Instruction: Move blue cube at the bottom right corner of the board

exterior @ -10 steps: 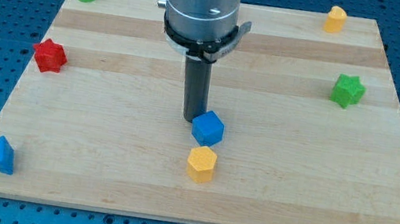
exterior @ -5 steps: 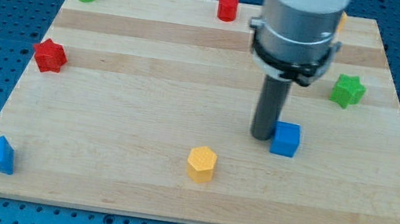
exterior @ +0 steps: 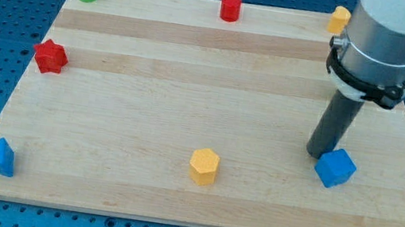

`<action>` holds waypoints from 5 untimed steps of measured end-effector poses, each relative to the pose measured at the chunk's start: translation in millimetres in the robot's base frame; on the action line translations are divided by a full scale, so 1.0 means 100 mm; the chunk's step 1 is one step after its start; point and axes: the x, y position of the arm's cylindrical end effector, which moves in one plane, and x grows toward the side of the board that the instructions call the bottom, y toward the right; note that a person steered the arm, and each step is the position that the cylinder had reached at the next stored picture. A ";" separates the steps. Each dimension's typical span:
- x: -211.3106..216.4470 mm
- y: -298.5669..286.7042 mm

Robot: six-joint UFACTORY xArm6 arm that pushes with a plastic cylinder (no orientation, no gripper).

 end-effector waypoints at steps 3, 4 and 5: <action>0.36 0.13; 0.46 0.22; 0.52 0.26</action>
